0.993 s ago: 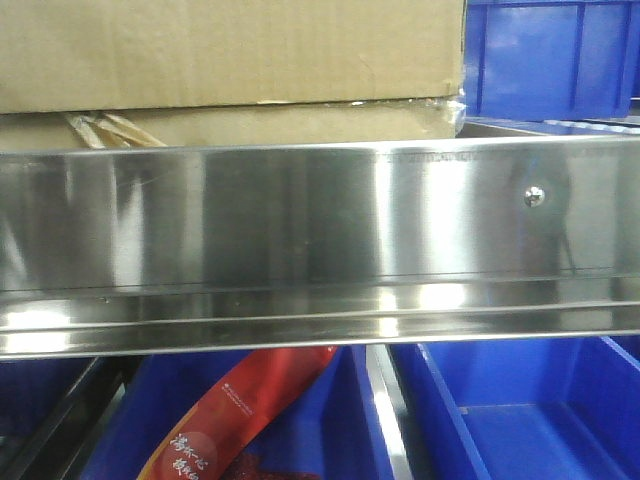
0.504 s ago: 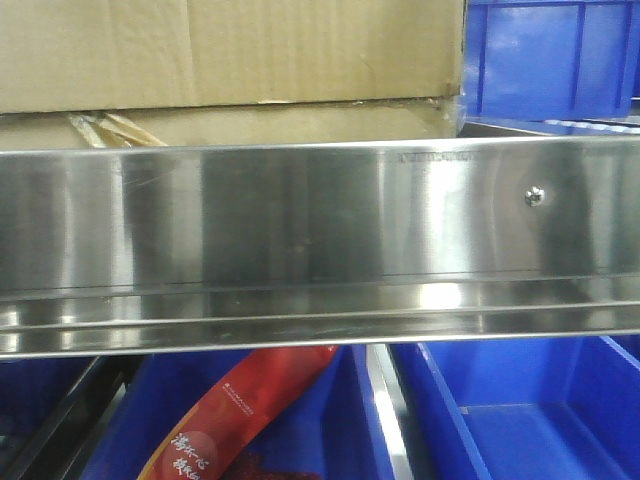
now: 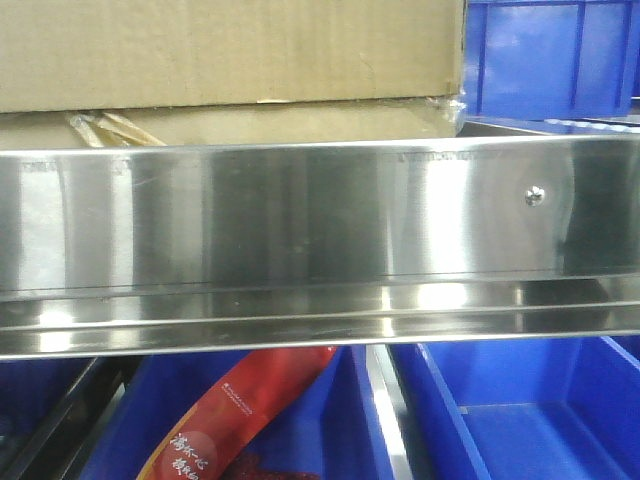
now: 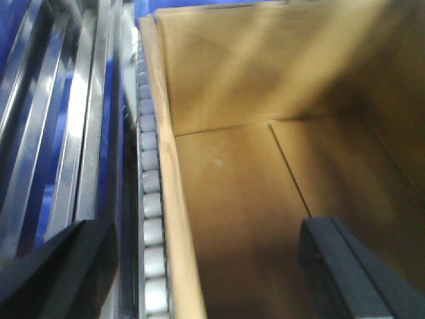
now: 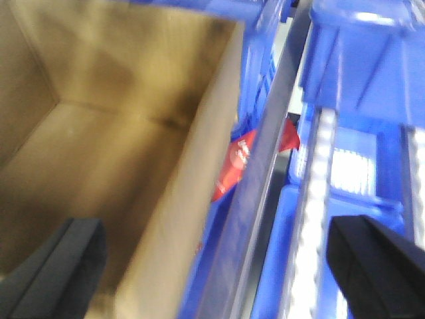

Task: Grab carton from right shelf to conveyor
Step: 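Clamp the carton's side walls with both grippers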

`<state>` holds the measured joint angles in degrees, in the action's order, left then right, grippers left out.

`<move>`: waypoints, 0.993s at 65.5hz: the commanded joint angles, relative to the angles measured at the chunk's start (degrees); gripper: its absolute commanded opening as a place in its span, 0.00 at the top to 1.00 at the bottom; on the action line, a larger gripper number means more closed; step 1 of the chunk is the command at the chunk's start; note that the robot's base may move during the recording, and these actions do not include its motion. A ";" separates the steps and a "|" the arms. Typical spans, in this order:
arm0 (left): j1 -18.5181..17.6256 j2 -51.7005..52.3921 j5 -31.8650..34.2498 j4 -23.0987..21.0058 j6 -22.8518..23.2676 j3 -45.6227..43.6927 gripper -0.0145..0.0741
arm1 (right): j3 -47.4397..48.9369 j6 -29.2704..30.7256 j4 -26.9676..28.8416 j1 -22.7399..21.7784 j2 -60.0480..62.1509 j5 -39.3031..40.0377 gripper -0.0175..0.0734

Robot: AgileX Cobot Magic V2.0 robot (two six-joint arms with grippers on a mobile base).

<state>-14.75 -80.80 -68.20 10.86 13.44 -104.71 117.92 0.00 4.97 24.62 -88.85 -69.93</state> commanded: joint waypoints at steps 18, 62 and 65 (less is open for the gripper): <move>1.11 -7.73 1.60 3.92 3.70 -1.26 0.31 | 5.42 0.00 -0.71 1.49 -11.53 1.67 0.19; 4.33 -13.69 0.34 2.60 3.70 -1.26 0.84 | 5.42 -0.41 -0.81 1.49 -17.21 3.43 0.88; 4.33 -13.69 0.25 2.45 3.70 -1.26 0.83 | 5.42 -0.41 -0.81 1.49 -17.21 3.43 0.88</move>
<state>-10.52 -94.72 -67.65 12.82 16.79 -105.59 122.78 -0.83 4.81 26.28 -106.47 -67.82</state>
